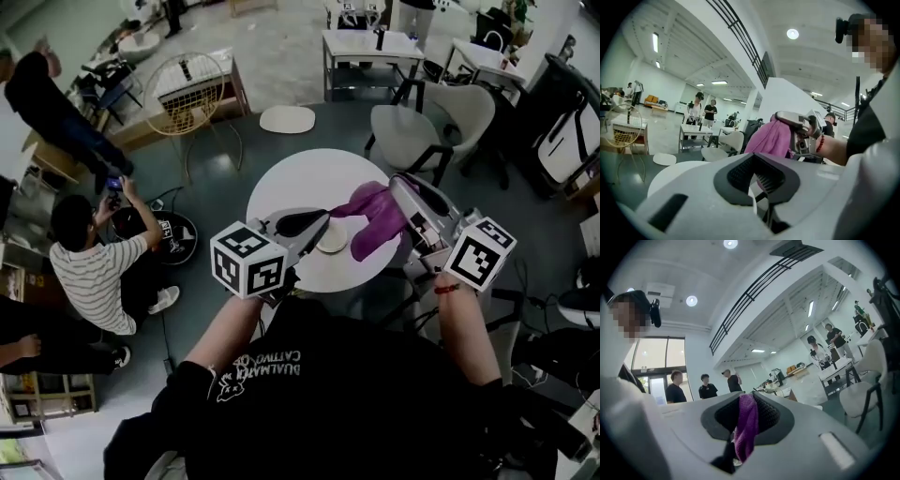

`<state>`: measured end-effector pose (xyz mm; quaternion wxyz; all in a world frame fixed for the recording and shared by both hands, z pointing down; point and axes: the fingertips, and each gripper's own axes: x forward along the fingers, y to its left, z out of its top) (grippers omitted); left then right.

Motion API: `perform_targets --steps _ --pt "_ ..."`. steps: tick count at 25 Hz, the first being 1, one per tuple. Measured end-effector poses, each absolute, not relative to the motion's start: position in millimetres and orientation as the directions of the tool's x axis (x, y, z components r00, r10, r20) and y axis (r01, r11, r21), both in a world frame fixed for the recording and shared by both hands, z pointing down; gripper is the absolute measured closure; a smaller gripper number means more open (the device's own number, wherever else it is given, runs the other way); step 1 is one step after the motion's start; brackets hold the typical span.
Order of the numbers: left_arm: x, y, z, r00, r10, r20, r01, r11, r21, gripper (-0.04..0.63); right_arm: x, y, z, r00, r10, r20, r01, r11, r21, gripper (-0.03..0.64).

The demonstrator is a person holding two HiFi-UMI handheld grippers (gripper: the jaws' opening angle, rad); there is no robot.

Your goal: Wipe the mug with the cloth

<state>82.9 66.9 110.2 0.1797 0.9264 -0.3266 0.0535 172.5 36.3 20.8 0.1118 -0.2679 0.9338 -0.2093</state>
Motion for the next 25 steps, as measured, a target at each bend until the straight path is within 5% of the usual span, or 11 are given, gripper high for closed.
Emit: perform_targets --steps 8,25 --pt "123 122 100 0.747 -0.634 0.199 -0.664 -0.697 0.272 0.597 221 88 7 -0.824 -0.526 -0.209 -0.373 0.783 -0.499 0.555" --pt "139 196 107 0.691 -0.695 0.196 -0.72 -0.639 0.272 0.597 251 147 38 -0.837 -0.535 -0.114 -0.455 0.797 -0.397 0.557"
